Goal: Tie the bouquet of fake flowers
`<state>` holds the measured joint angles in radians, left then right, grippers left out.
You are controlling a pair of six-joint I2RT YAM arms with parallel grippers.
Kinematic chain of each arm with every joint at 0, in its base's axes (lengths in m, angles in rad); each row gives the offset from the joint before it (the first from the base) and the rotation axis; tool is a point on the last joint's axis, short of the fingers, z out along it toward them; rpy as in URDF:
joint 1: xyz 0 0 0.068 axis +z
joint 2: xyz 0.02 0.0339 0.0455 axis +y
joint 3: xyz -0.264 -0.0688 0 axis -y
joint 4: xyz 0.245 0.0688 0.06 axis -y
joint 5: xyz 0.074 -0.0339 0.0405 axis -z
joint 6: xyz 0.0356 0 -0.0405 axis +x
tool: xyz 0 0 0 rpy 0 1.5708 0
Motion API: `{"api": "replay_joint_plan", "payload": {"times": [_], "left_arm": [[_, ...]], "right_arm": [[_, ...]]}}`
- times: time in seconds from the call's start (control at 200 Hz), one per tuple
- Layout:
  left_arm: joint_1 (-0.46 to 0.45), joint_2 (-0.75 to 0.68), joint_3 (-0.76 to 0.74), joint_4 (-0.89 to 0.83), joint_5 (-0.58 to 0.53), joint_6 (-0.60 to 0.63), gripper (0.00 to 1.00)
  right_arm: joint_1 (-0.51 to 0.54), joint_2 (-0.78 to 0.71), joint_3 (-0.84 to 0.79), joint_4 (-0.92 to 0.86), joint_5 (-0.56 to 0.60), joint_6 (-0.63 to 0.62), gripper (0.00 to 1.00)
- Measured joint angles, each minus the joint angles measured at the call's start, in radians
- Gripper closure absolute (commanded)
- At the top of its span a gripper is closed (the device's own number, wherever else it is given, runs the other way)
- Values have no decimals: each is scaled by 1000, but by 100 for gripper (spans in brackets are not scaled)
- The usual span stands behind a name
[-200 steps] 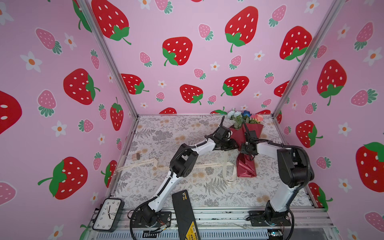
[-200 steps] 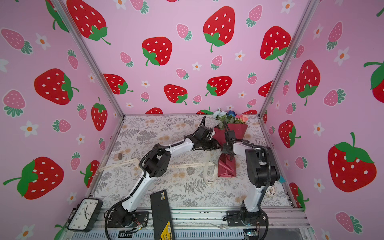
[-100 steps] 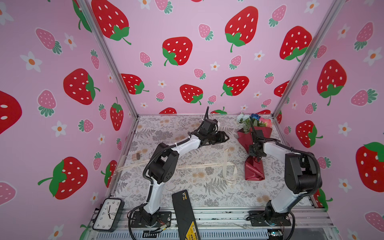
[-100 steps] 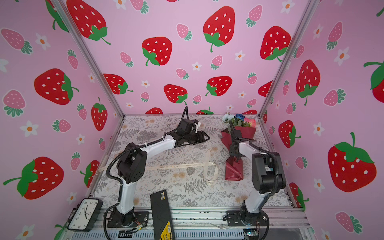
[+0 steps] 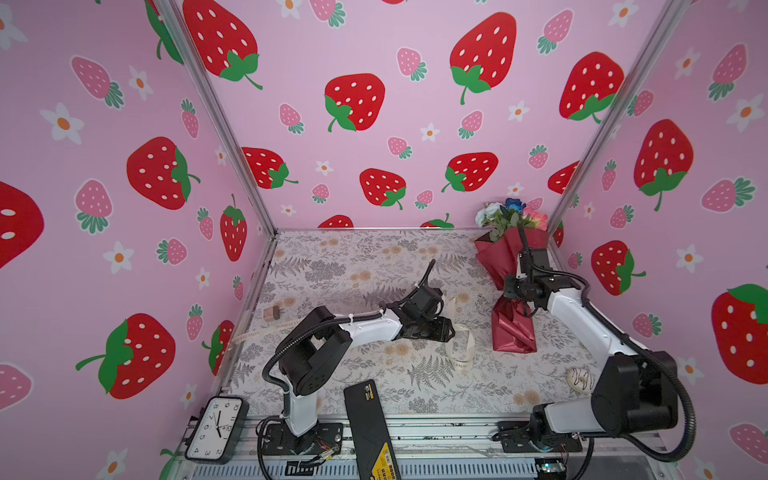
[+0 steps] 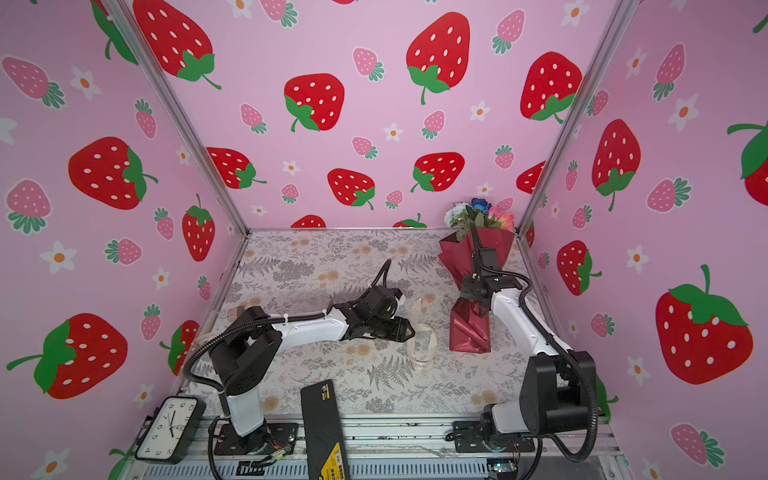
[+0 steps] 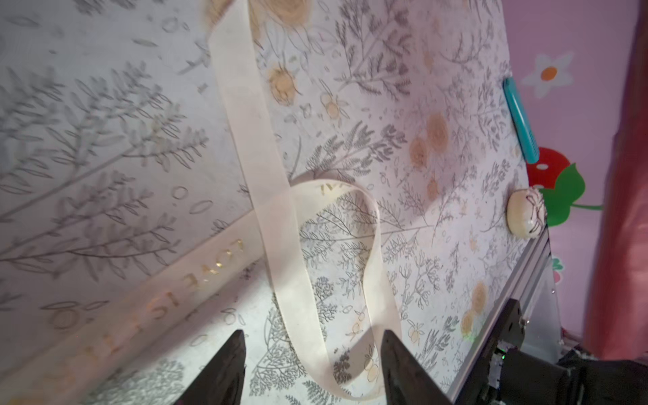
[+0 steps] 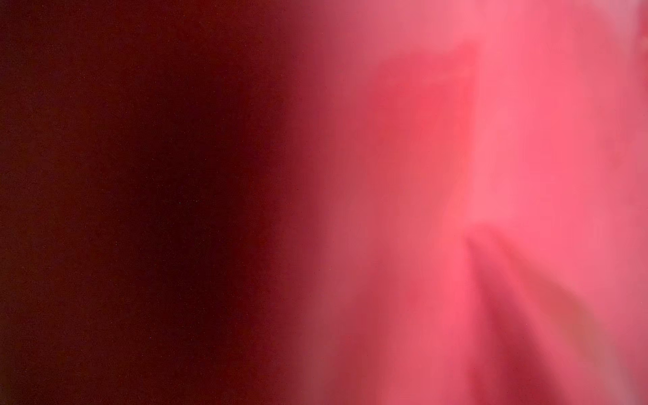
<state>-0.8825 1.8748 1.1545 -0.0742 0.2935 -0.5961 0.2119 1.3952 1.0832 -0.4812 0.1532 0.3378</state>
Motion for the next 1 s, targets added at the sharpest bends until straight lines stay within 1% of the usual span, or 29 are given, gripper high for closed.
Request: {"api": "replay_joint_plan", "payload": {"times": [0.145,0.355,0.435,0.53,0.56,0.58,0.65,0.695,0.71,0.73,0.735,0.745,0.76,0.895,1.0], "left_arm": [[-52,23,8,-62,-16,11,43],[-84,39,29,-172,-42,17,44],[-89,66,68,-188,-39,18,54],[-93,123,133,-191,-24,24,58],[-93,139,153,-192,-16,26,61],[-93,151,168,-192,-11,25,64],[-97,197,224,-193,13,28,83],[-100,225,256,-196,27,21,91],[-101,235,269,-200,33,37,93],[-104,248,283,-200,38,23,93],[-104,253,291,-203,40,35,93],[-106,260,298,-205,45,36,97],[-107,267,309,-205,50,32,100],[-126,370,470,-223,85,40,100],[-135,470,639,-223,116,40,100]], "right_arm": [[0,-35,37,-13,-20,-3,100],[0,-74,47,-35,-27,-14,100],[0,-88,47,-41,-31,-14,100],[0,-101,47,-43,-29,-14,100],[0,-105,47,-43,-28,-14,100],[0,-107,47,-43,-27,-14,100],[0,-113,49,-43,-22,-14,100],[0,-116,54,-45,-17,-14,100],[0,-116,56,-46,-16,-14,100],[0,-116,60,-47,-13,-14,100],[0,-116,61,-47,-11,-14,100],[0,-116,63,-47,-10,-14,100],[0,-116,66,-48,-7,-14,100],[-2,-116,118,-62,55,-13,100],[-18,-113,175,-58,108,-9,100]]}}
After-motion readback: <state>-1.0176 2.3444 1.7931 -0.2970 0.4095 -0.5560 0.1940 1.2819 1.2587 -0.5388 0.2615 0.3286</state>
